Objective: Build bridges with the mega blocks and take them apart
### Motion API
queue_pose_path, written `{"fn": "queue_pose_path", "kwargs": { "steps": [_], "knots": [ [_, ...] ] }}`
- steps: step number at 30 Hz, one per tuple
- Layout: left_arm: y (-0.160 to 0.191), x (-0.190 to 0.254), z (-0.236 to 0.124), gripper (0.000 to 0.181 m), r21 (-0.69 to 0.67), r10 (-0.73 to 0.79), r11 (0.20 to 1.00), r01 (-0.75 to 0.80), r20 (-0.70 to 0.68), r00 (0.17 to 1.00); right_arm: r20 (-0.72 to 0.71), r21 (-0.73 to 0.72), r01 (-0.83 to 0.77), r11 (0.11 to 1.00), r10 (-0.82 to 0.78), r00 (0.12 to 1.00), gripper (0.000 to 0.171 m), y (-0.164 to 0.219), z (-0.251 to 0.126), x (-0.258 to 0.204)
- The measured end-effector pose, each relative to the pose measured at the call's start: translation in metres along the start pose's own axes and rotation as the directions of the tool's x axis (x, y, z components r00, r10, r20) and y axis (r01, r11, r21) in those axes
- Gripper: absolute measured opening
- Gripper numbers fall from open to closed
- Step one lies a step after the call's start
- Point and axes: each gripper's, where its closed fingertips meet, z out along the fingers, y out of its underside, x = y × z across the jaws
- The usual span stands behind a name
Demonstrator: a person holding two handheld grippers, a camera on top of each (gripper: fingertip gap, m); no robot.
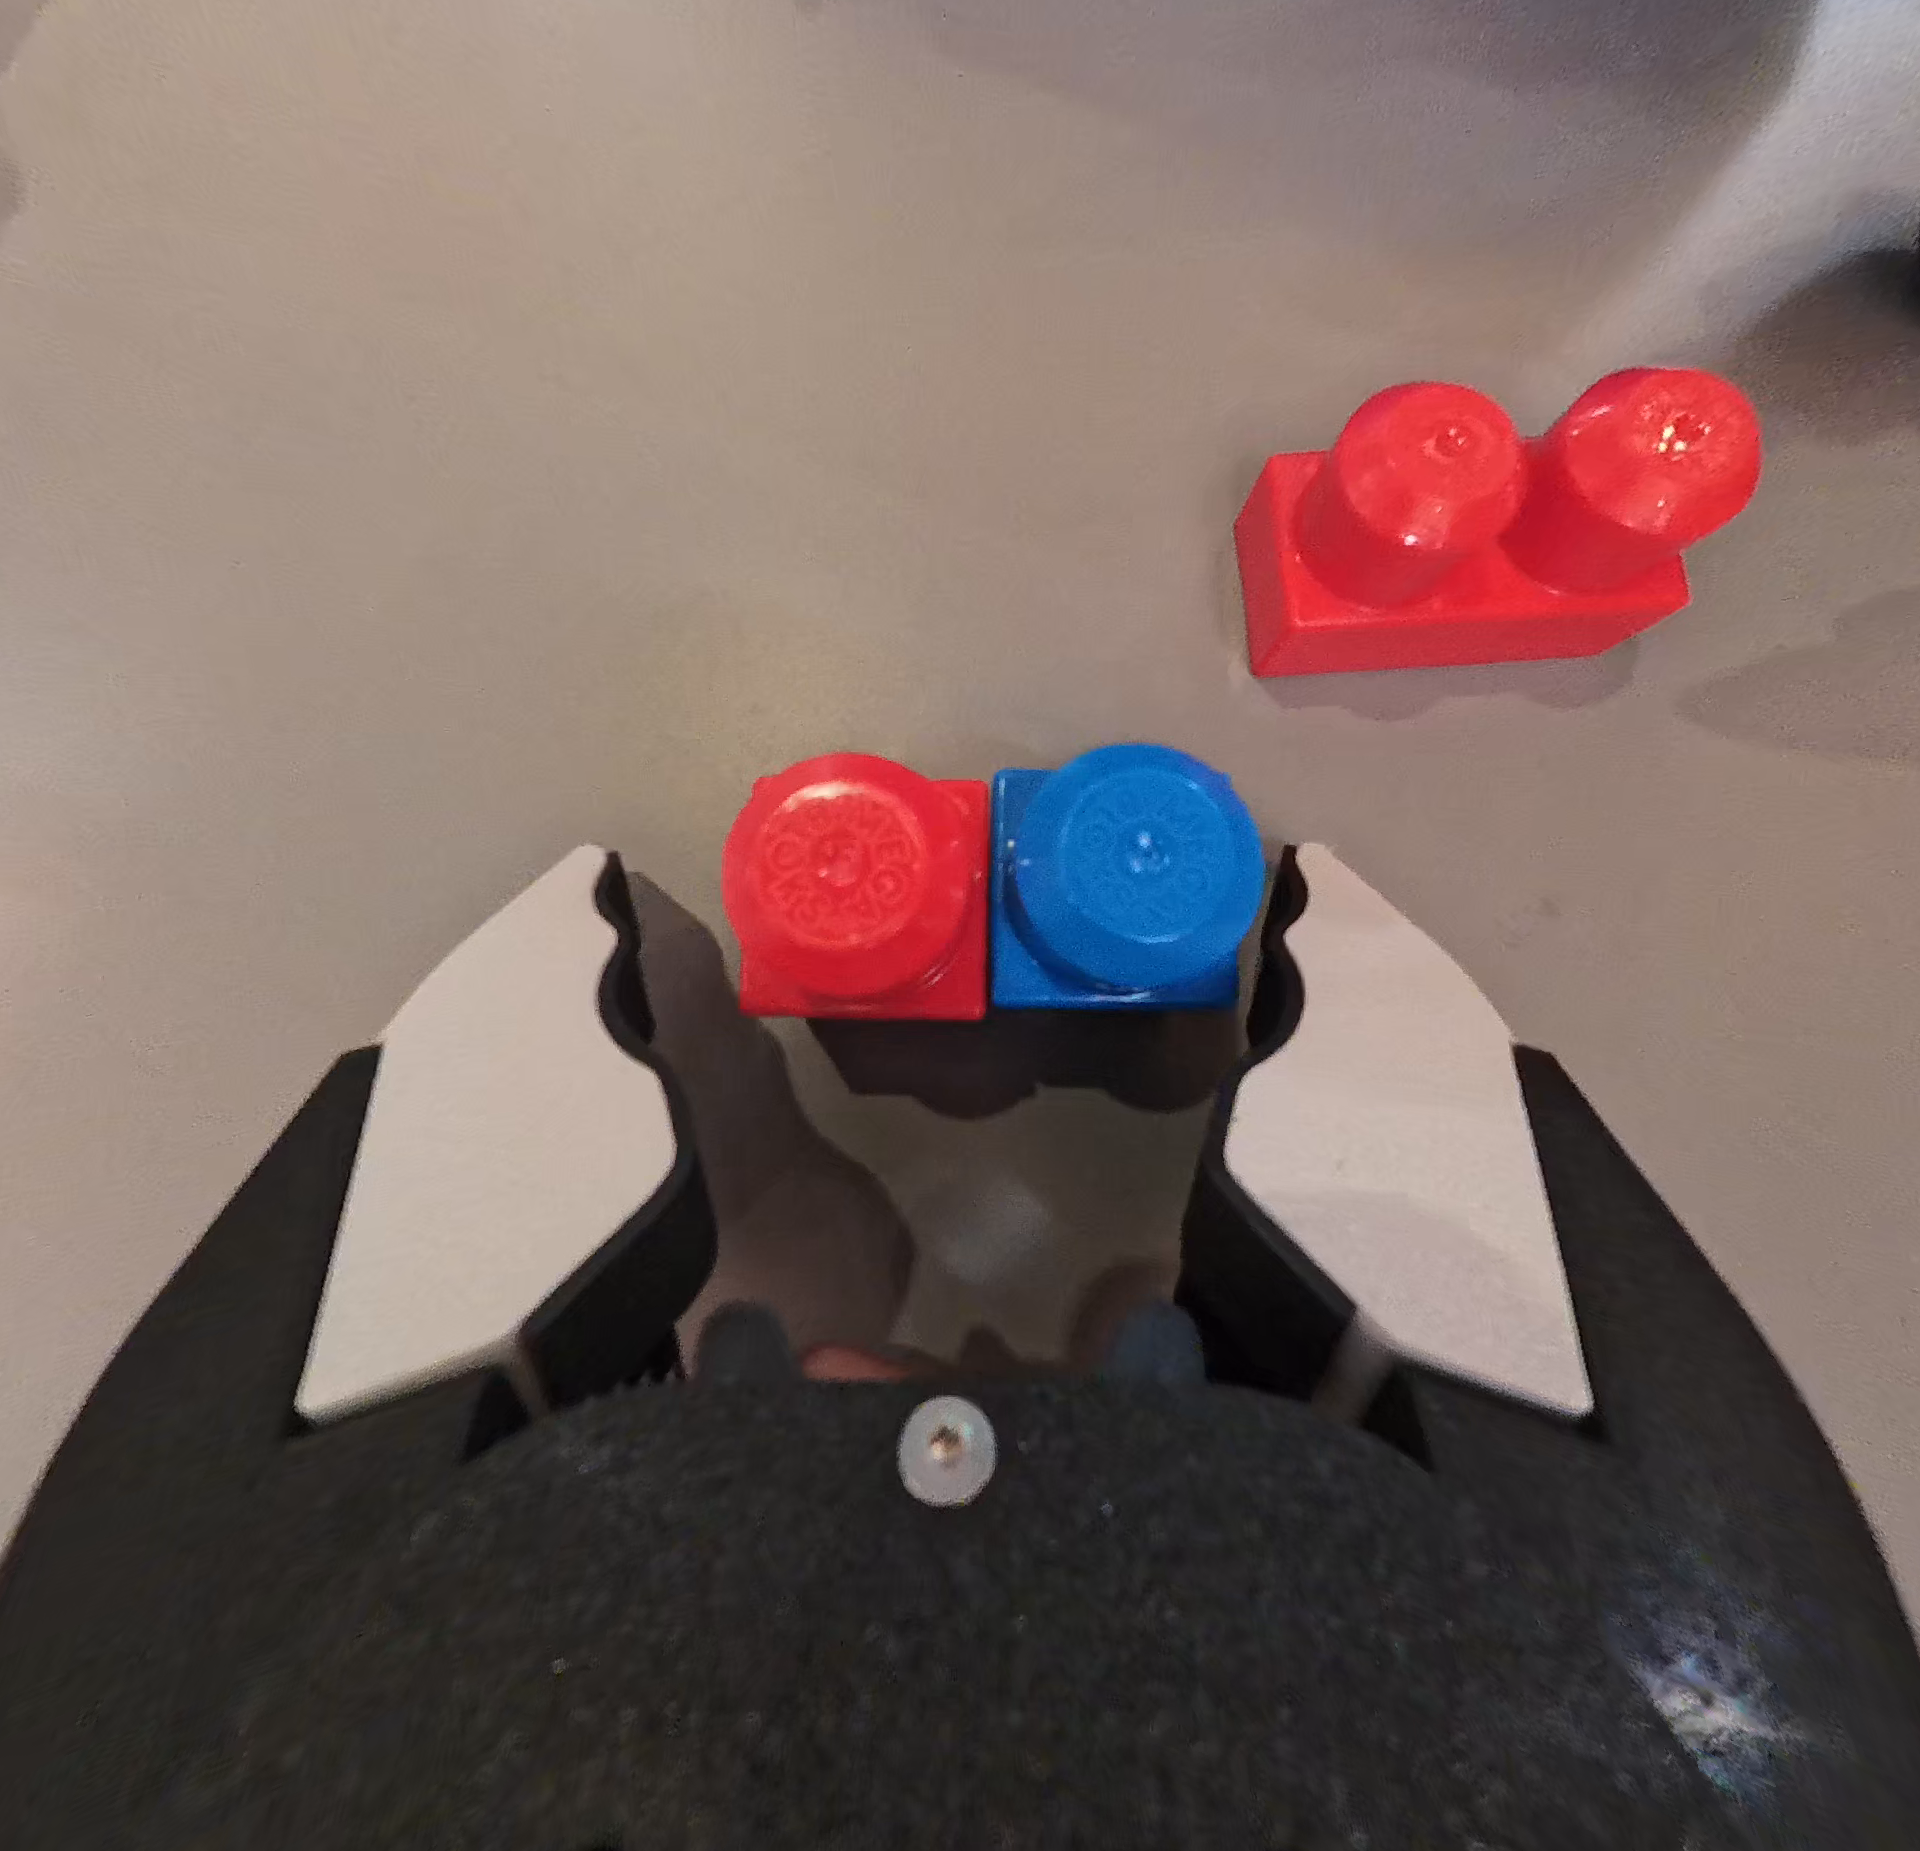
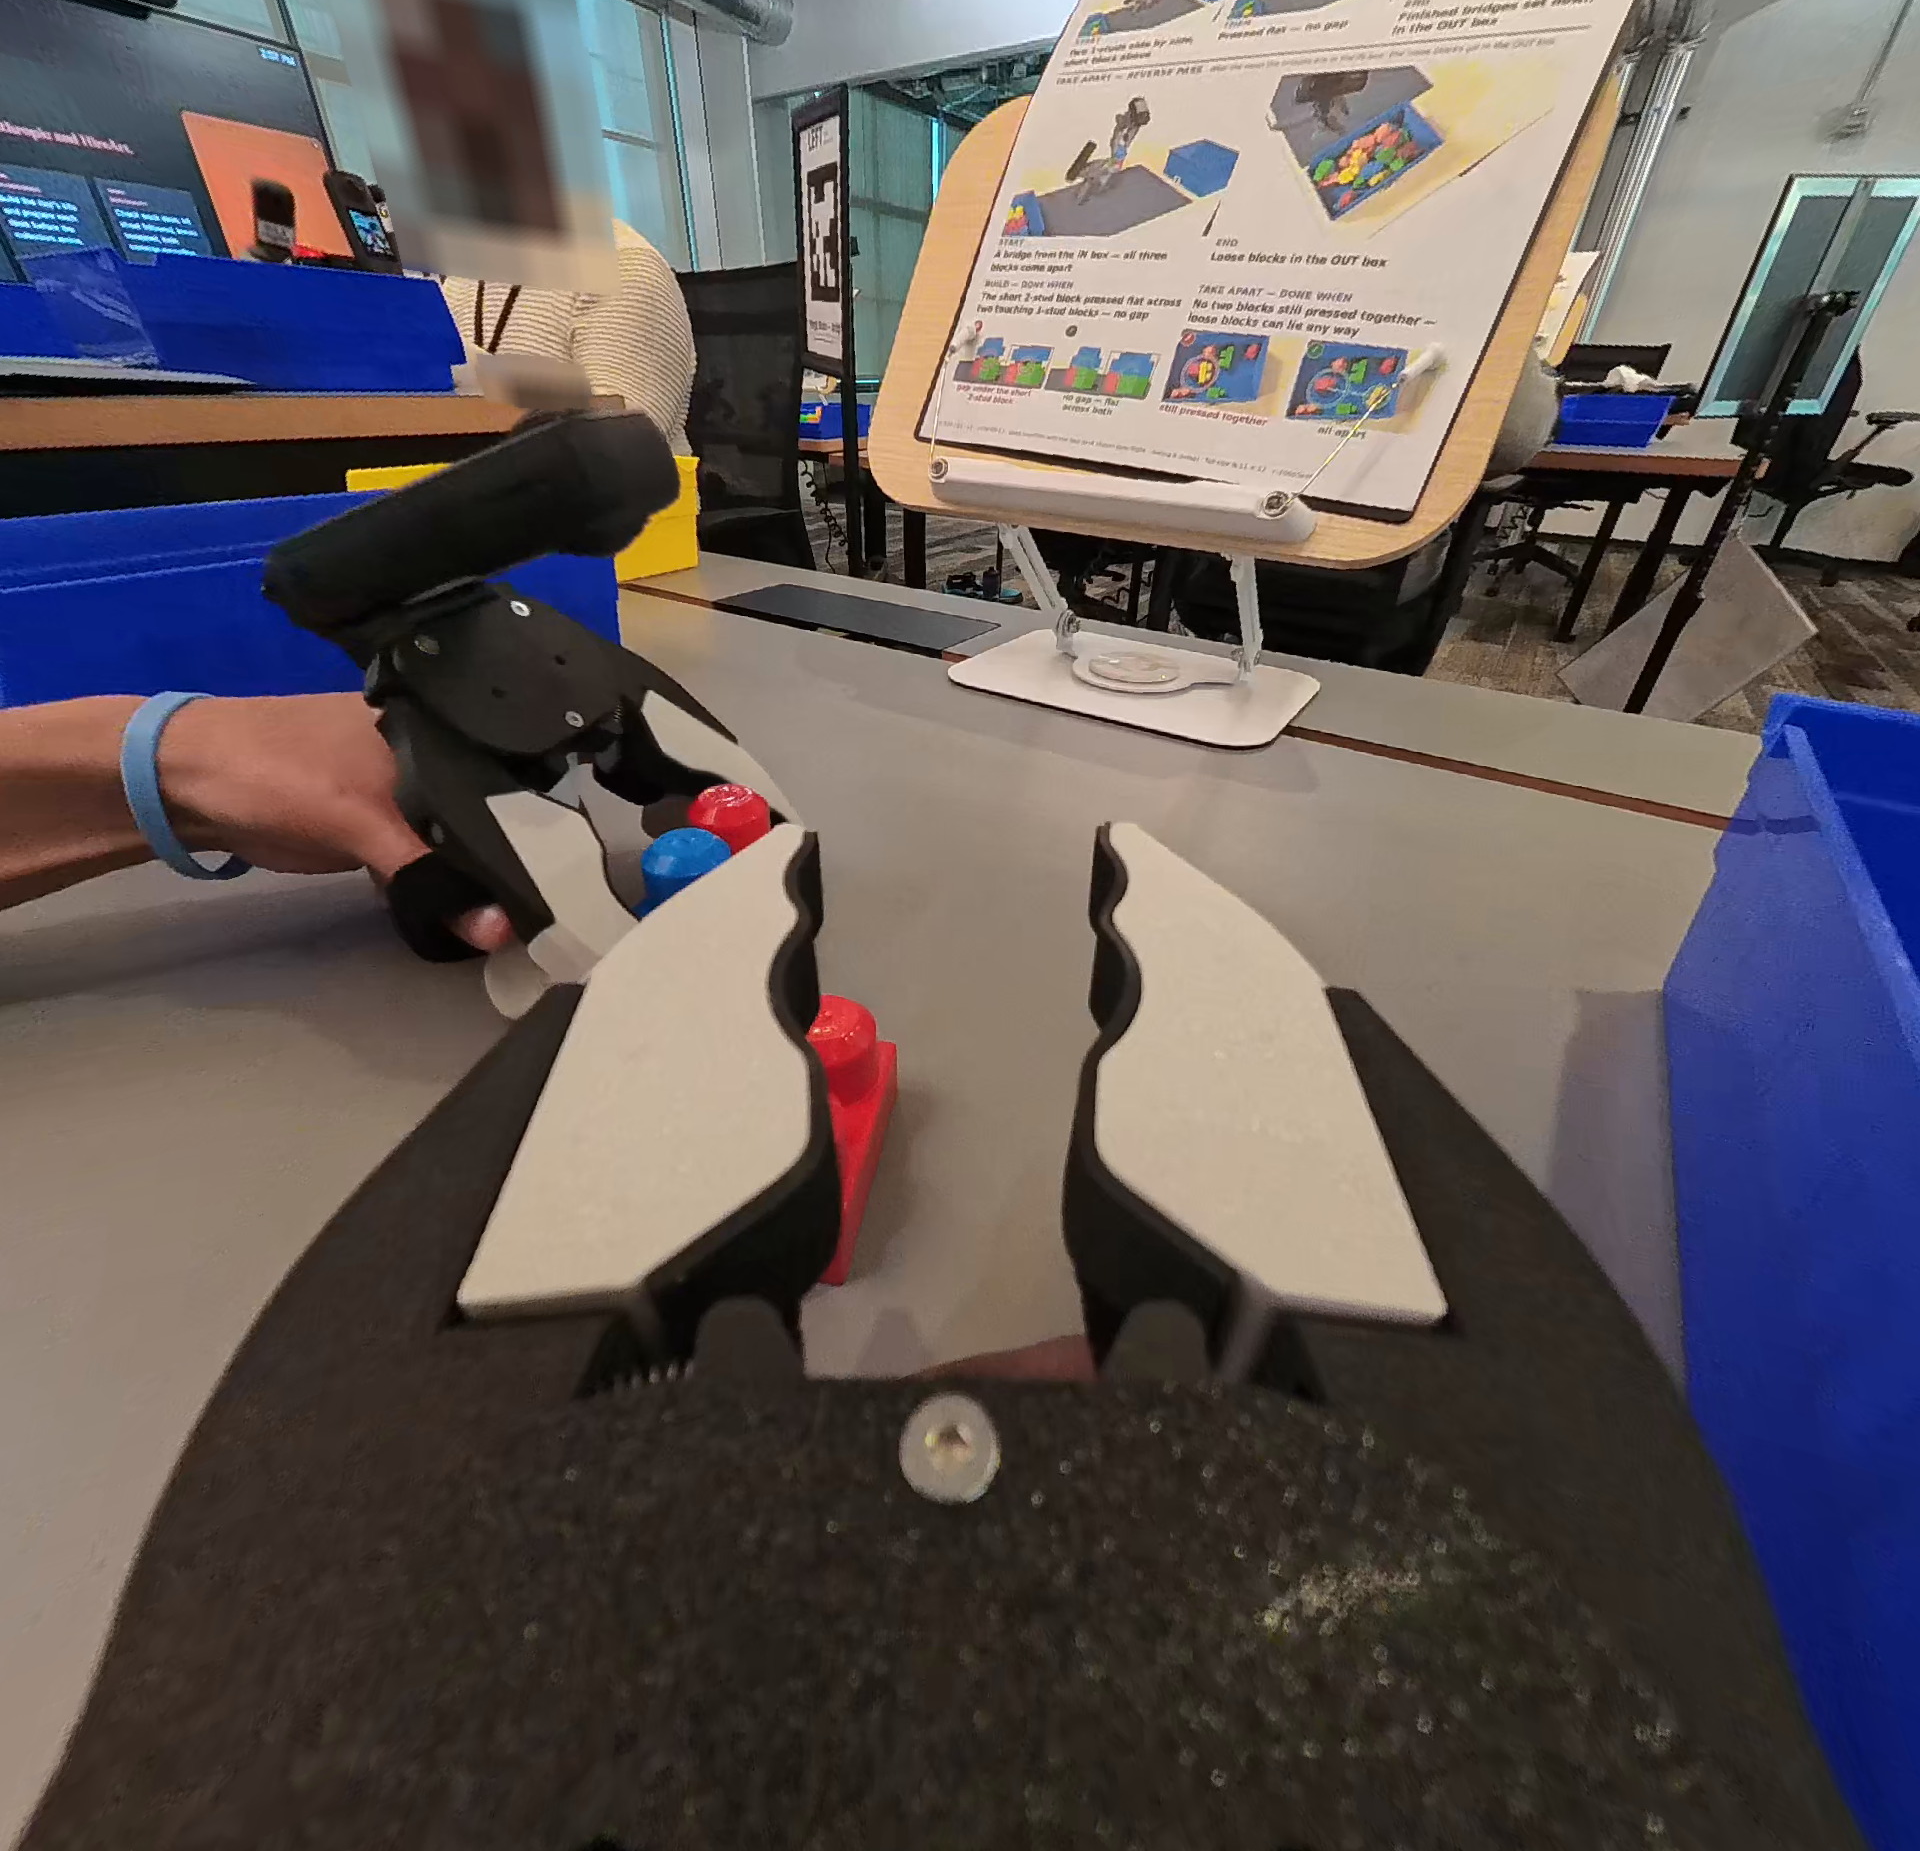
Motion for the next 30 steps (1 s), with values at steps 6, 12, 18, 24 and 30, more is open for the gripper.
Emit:
{"fn": "queue_pose_path", "kwargs": {
  "steps": [6,12,18,24,30],
  "knots": [
    [-0.0002,0.0019,0.0012,0.108,-0.006,-0.011,1.0,0.011,-0.02,1.0,0.001,0.001,0.002,1.0,-0.002,1.0,0.049,-0.0002,-0.0002,-0.0004],
    [-0.0005,0.003,0.001,0.106,-0.004,-0.006,1.0,0.006,-0.027,1.0,0.003,0.001,0.003,1.0,-0.003,1.0,0.049,-0.0001,-0.0002,-0.0007],
    [-0.002,0.004,-0.0005,0.091,0.011,0.0,1.0,0.0,-0.037,0.999,0.003,0.001,0.003,1.0,-0.003,1.0,0.048,-0.0001,-0.0004,-0.0007],
    [-0.0022,0.0059,-0.0009,0.09,0.014,0.009,1.0,-0.008,-0.05,0.999,0.004,0.001,0.002,1.0,-0.002,1.0,0.047,-0.0002,-0.0006,-0.0008],
    [-0.0027,0.008,-0.0018,0.089,0.021,0.01,1.0,-0.009,-0.075,0.997,0.004,0.001,0.002,1.0,-0.002,1.0,0.047,-0.0002,-0.0007,-0.0007]
  ]
}}
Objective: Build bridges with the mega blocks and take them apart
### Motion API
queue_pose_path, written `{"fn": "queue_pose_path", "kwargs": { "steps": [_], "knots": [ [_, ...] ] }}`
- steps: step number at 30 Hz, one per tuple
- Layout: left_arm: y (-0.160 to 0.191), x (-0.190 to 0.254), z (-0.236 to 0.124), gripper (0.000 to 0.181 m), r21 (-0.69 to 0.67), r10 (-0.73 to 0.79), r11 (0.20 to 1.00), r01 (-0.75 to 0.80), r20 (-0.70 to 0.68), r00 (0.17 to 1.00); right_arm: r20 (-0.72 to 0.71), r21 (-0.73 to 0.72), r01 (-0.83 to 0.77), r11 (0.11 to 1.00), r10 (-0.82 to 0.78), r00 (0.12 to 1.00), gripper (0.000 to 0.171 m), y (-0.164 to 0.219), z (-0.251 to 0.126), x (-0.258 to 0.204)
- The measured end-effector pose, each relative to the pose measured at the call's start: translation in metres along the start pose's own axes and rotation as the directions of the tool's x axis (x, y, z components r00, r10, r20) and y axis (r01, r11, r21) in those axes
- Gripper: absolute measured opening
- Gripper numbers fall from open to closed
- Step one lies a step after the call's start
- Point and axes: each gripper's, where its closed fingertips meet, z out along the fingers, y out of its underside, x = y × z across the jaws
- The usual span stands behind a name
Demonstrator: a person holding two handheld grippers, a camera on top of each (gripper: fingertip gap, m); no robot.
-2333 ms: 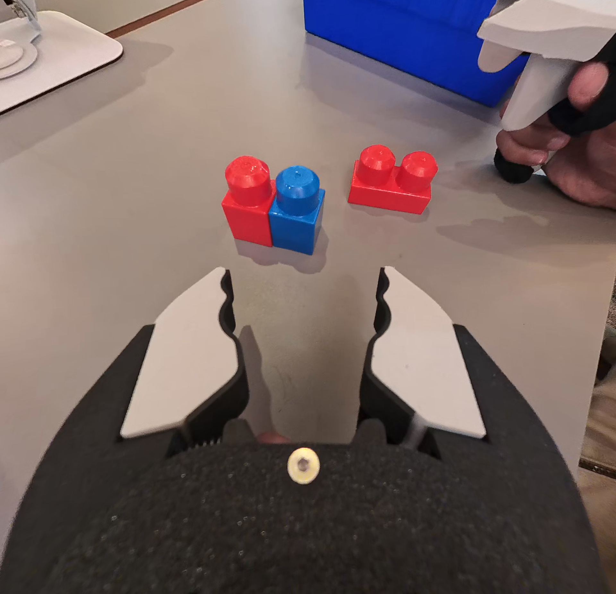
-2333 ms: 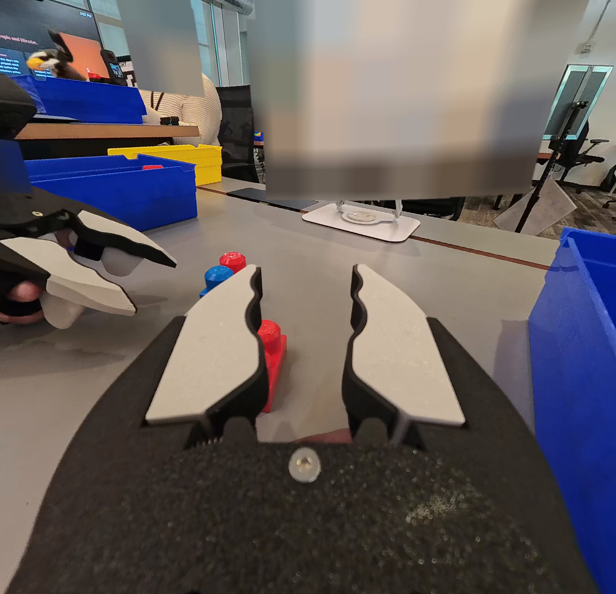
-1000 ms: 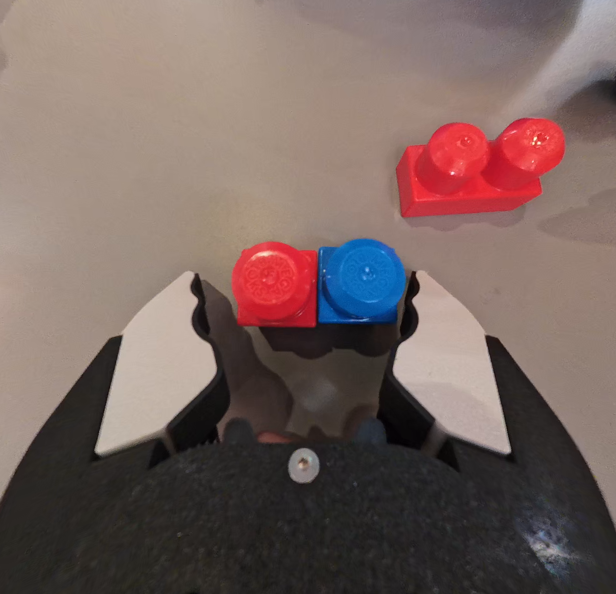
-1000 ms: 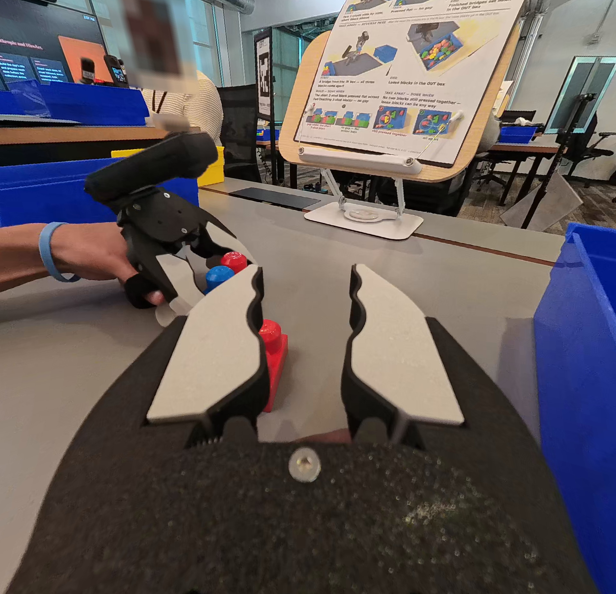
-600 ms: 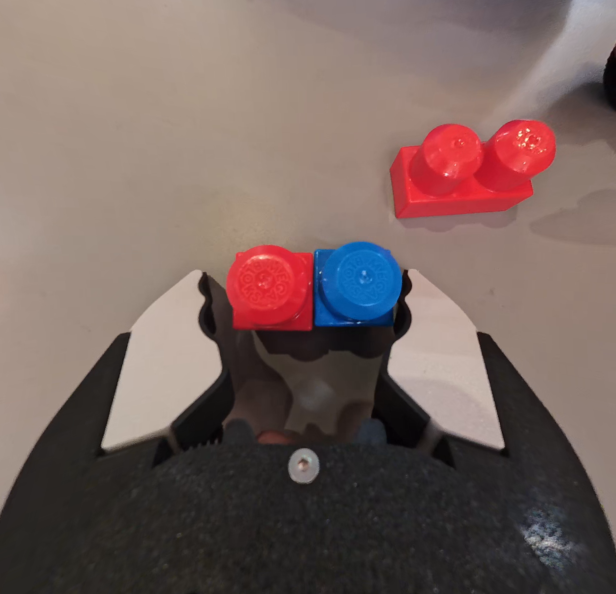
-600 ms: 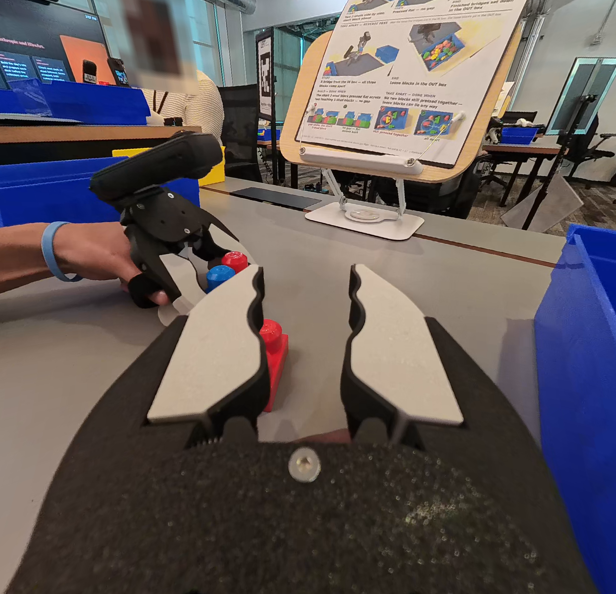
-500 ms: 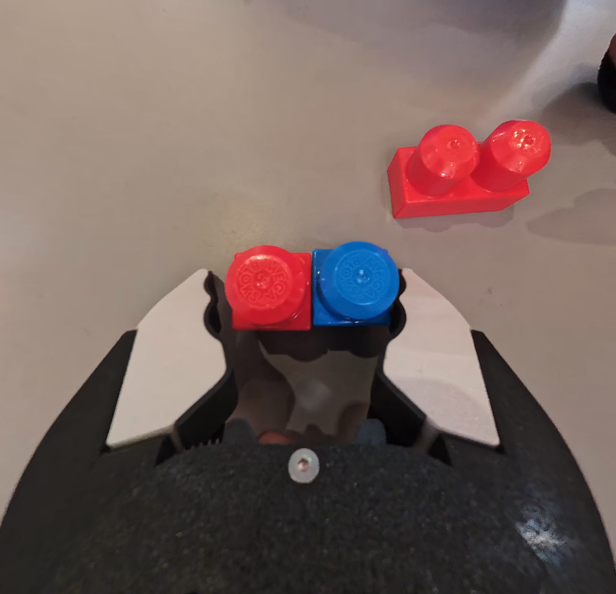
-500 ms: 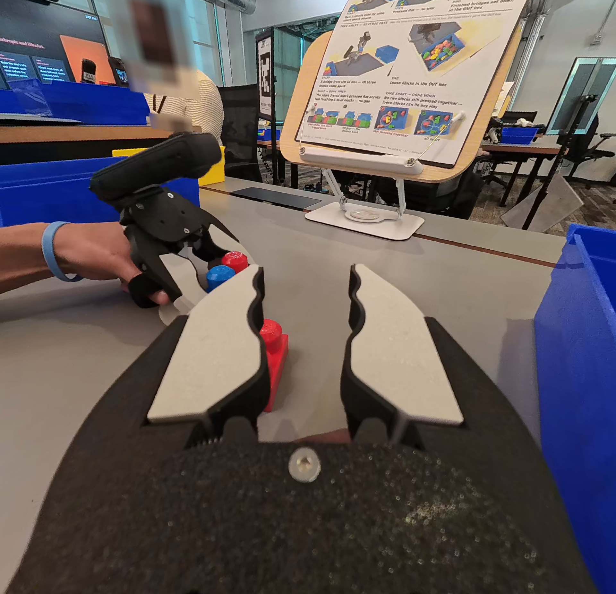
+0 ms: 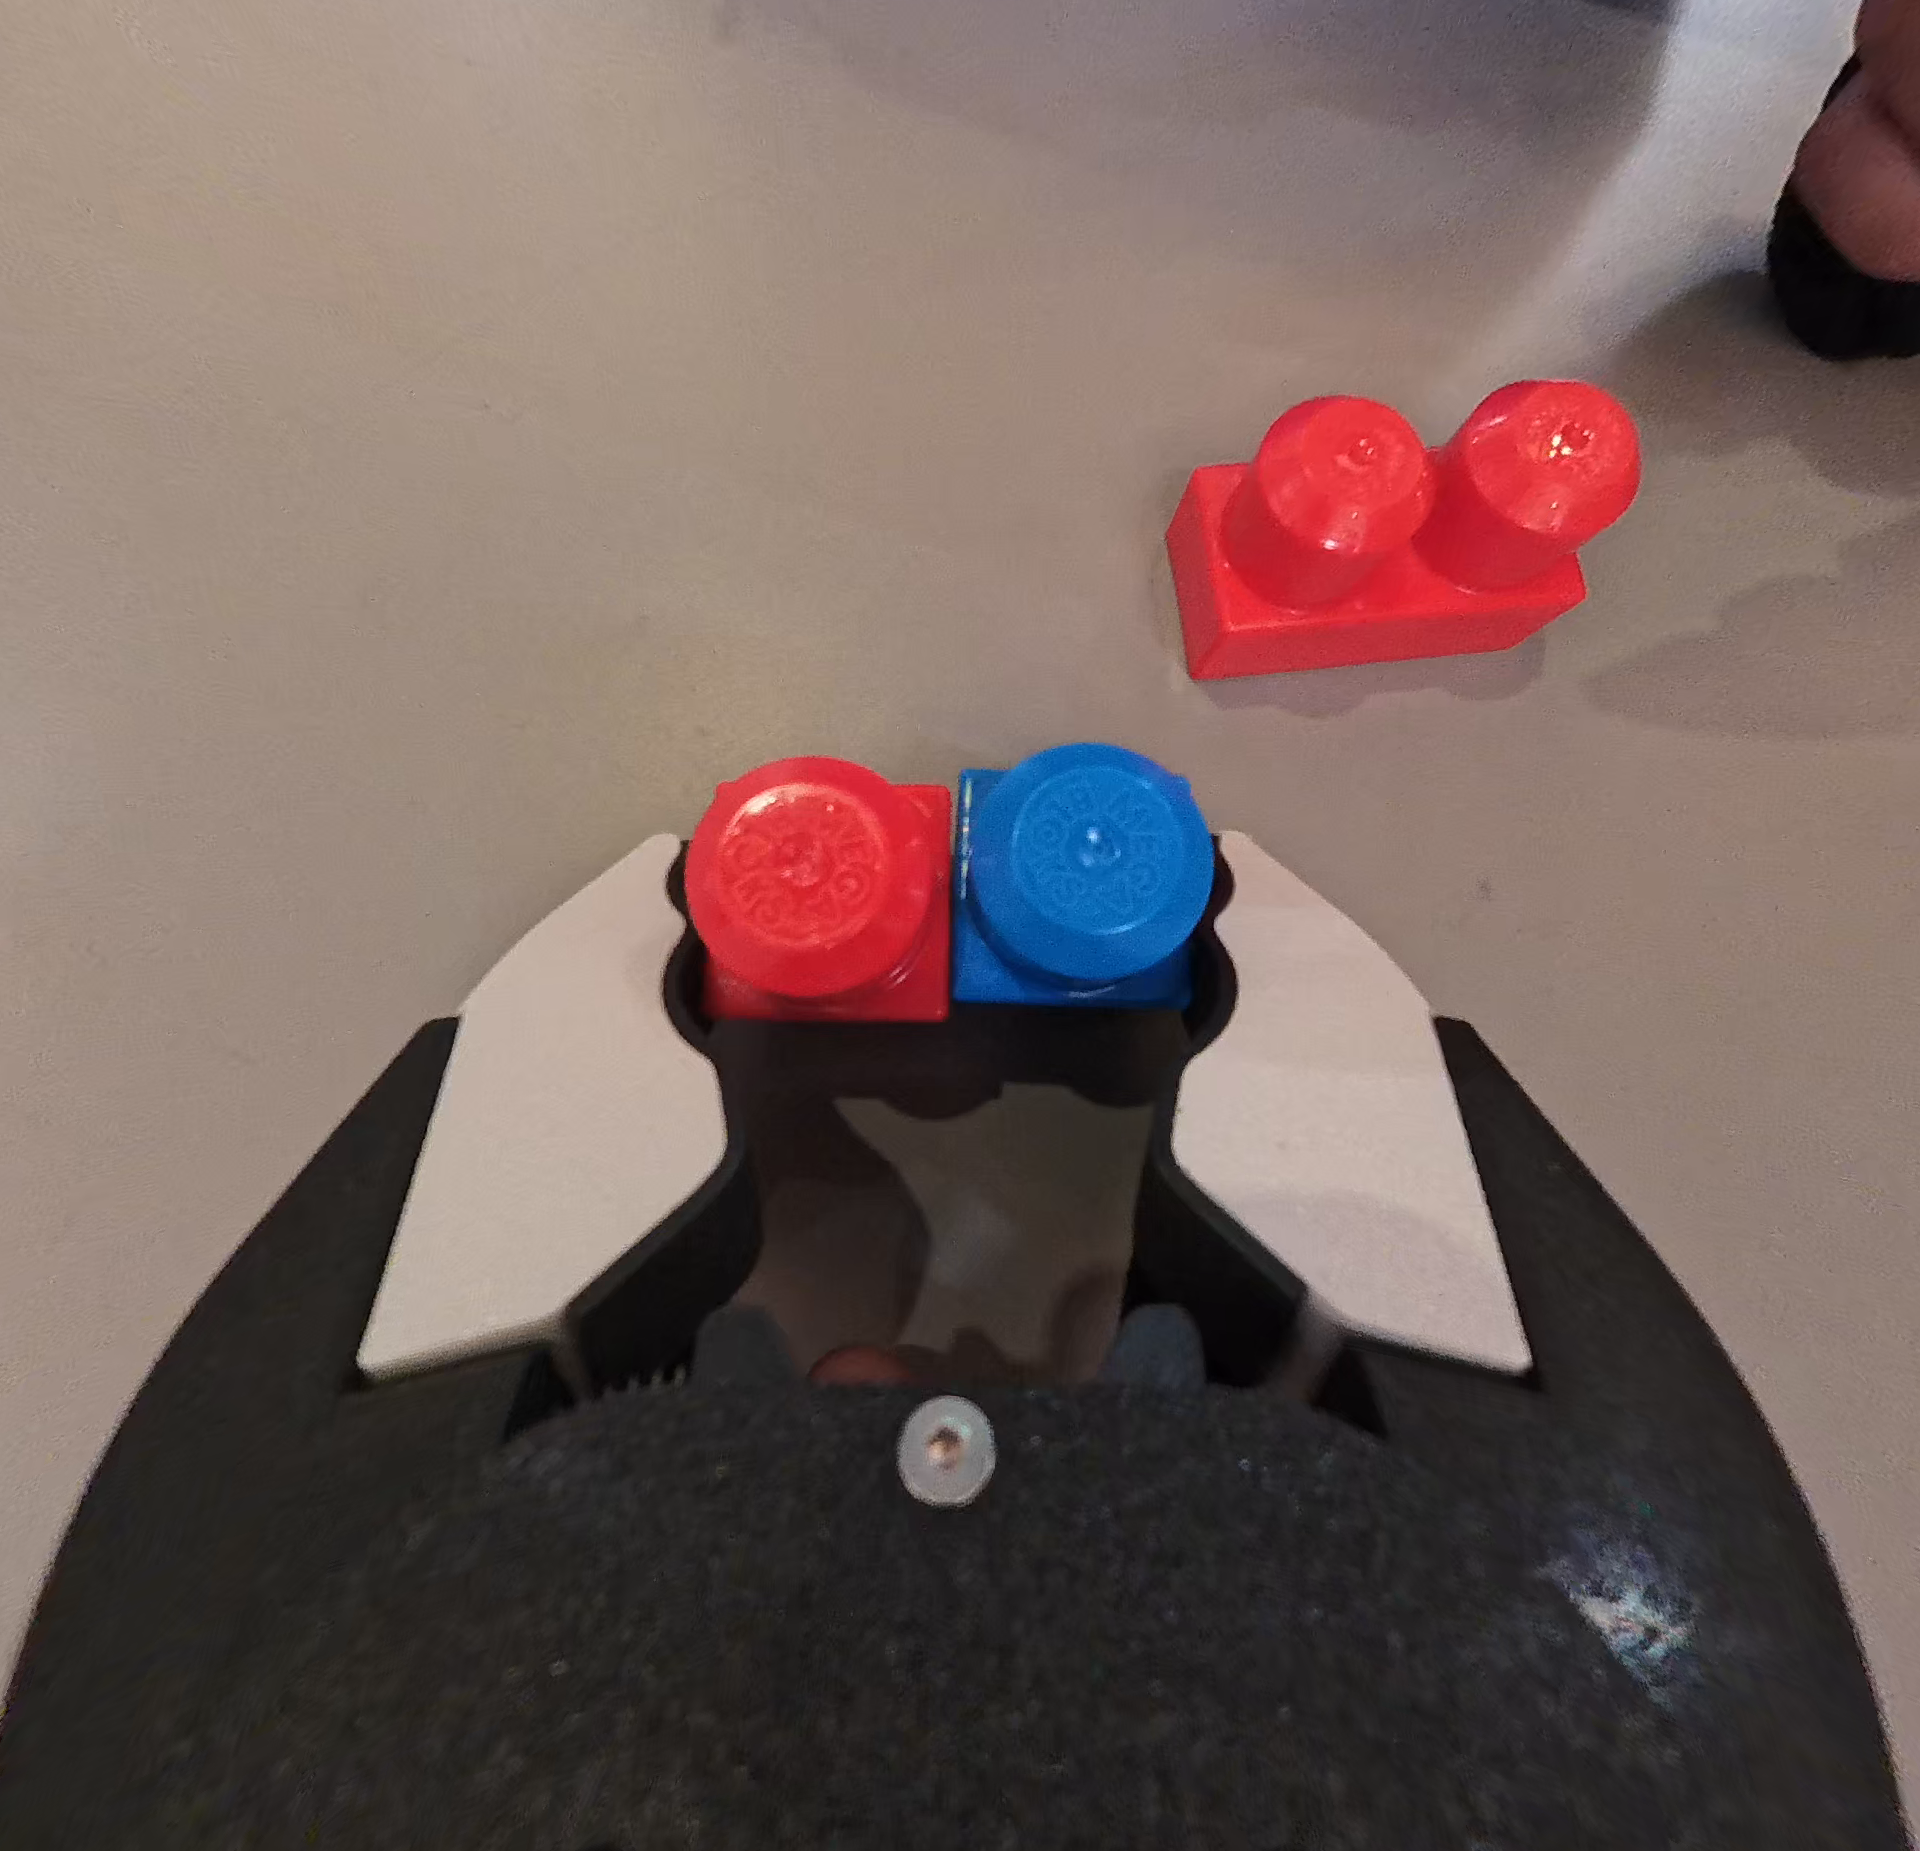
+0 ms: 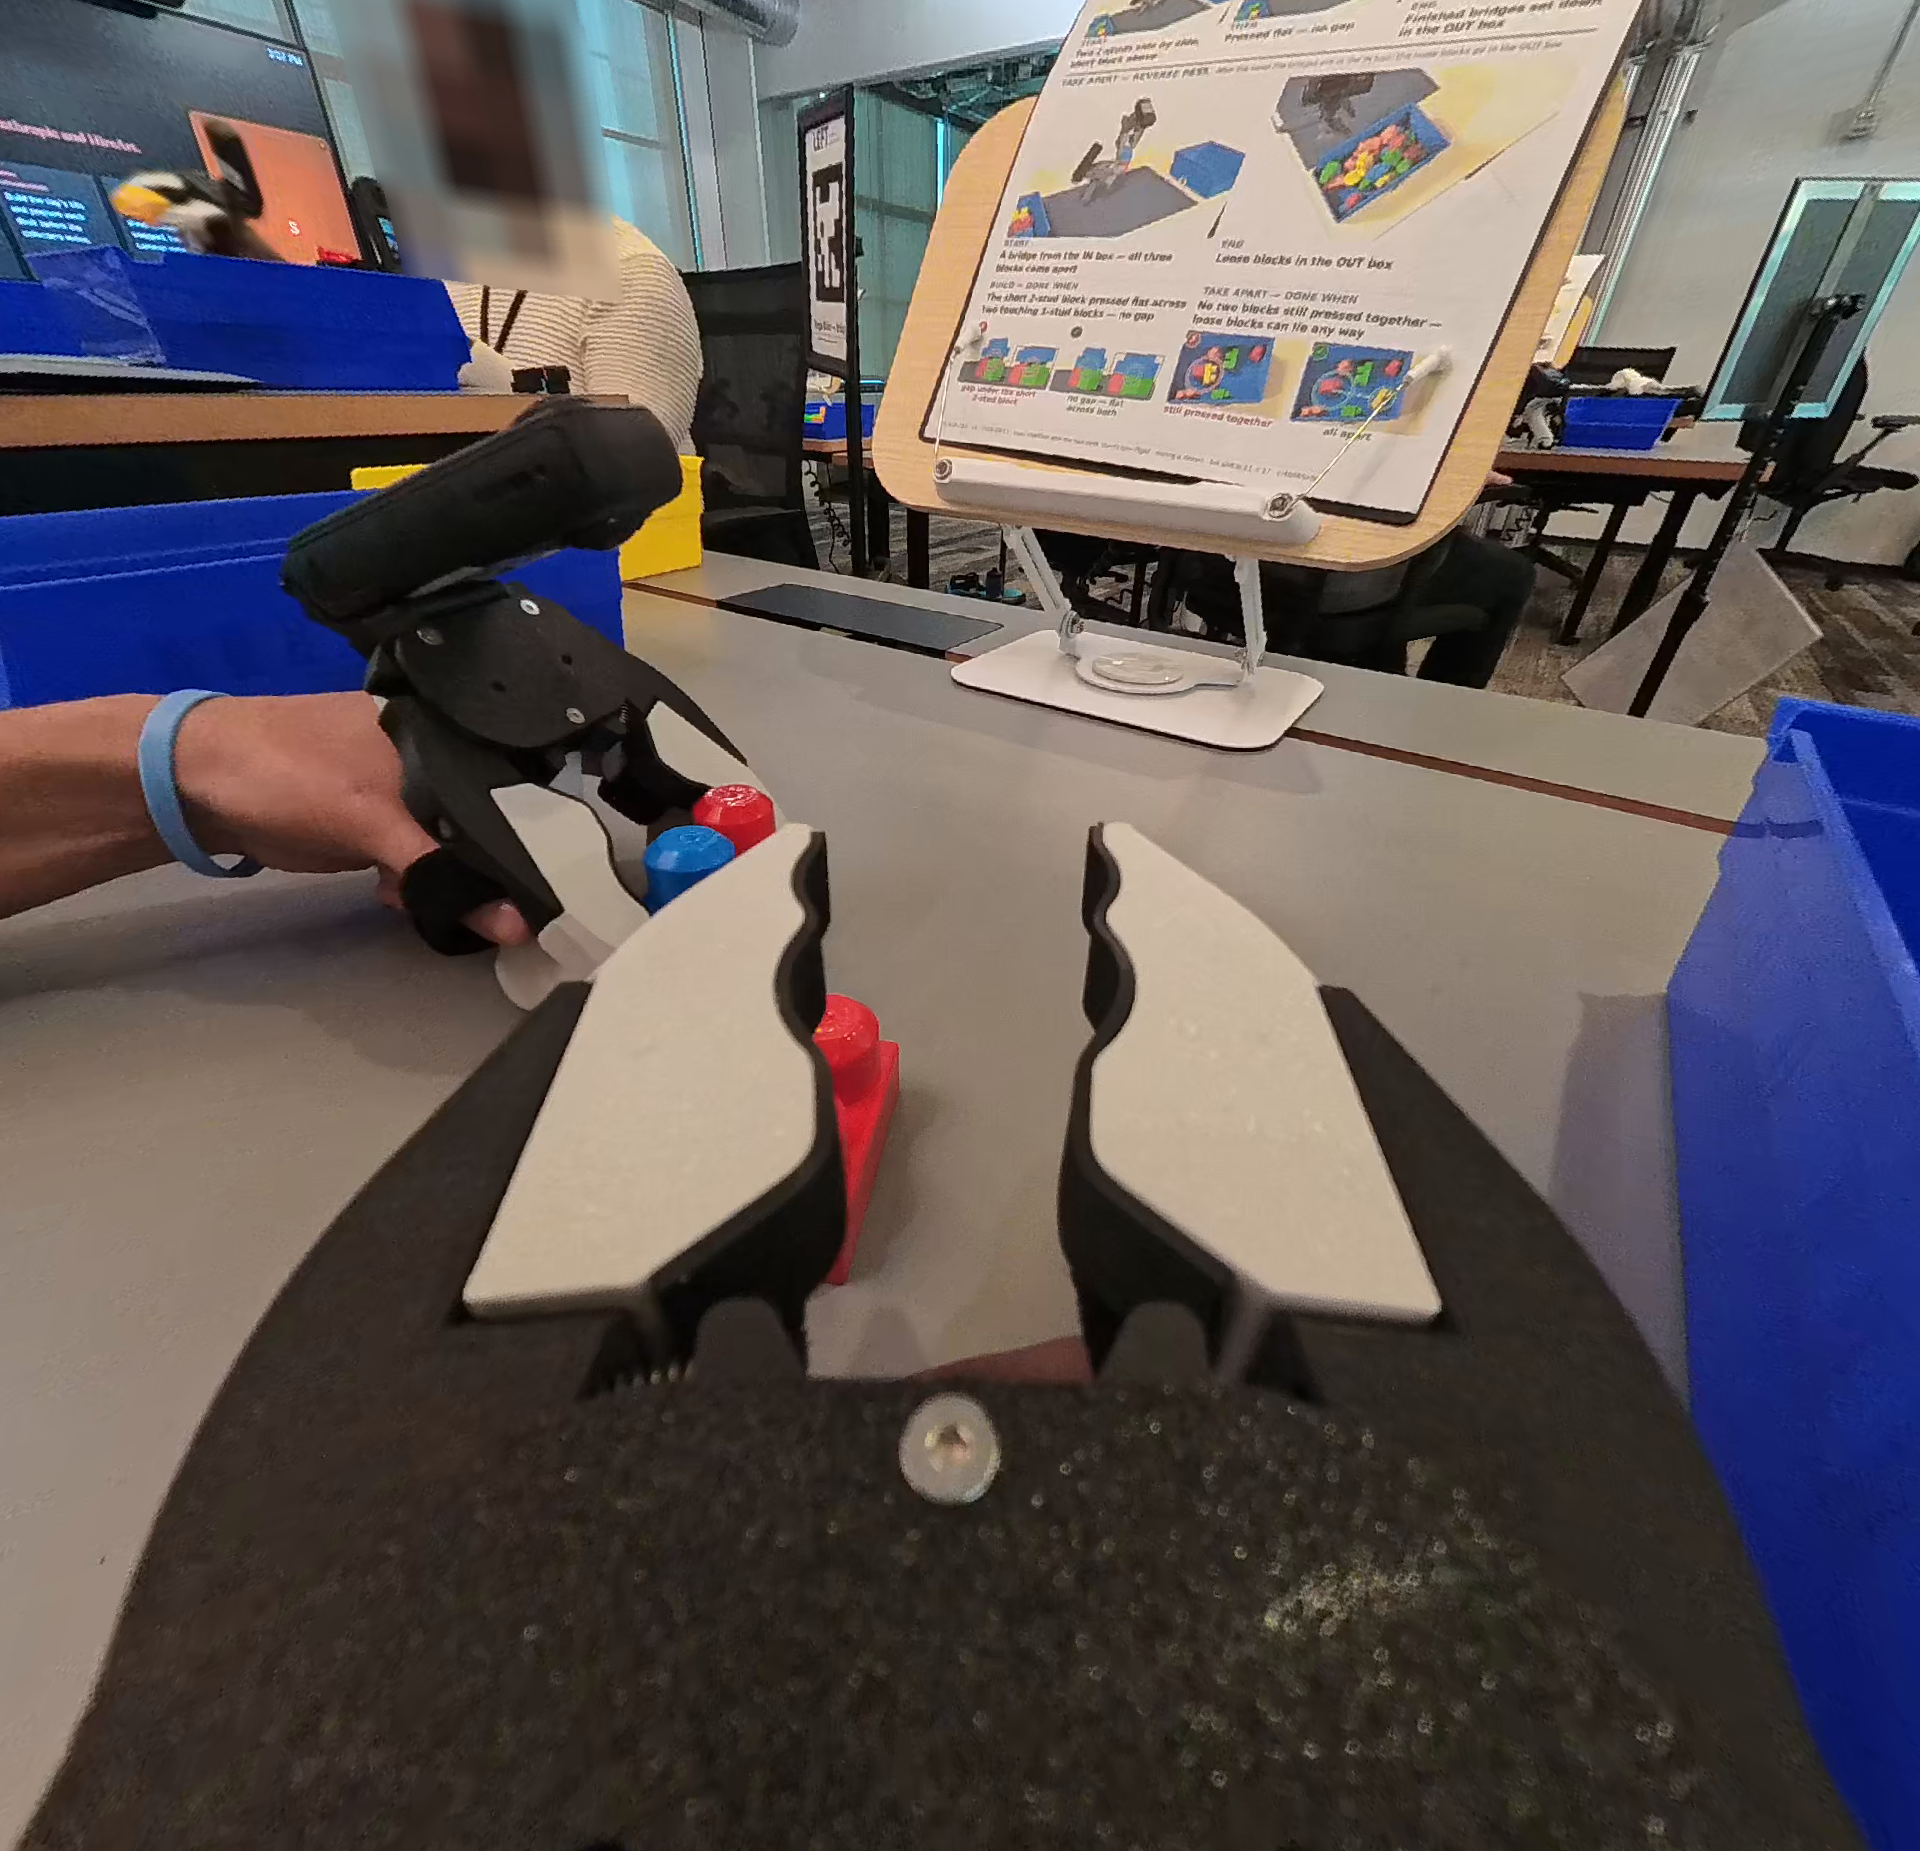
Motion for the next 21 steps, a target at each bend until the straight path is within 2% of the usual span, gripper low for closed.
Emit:
{"fn": "queue_pose_path", "kwargs": {
  "steps": [8,12,14,21],
  "knots": [
    [0.001,0.0066,0.0026,0.099,-0.017,0.047,0.999,-0.047,-0.011,0.999,0.001,-0.001,0.0,1.0,0.0,1.0,0.047,0.0001,-0.0002,-0.0001],
    [0.0009,0.0061,0.0025,0.098,-0.016,0.044,0.999,-0.044,-0.009,0.999,0.001,0.0,0.0,1.0,0.0,1.0,0.047,-0.0001,-0.0004,-0.0001],
    [0.0003,0.0057,0.0018,0.09,-0.008,0.041,0.999,-0.041,-0.009,0.999,0.001,0.0,0.0,1.0,0.0,1.0,0.046,-0.0001,-0.0005,-0.0002],
    [0.0006,0.0073,0.0017,0.09,-0.007,0.05,0.999,-0.05,-0.016,0.999,0.0,0.0,0.001,1.0,-0.001,1.0,0.046,0.0,-0.0007,-0.0001]
  ]
}}
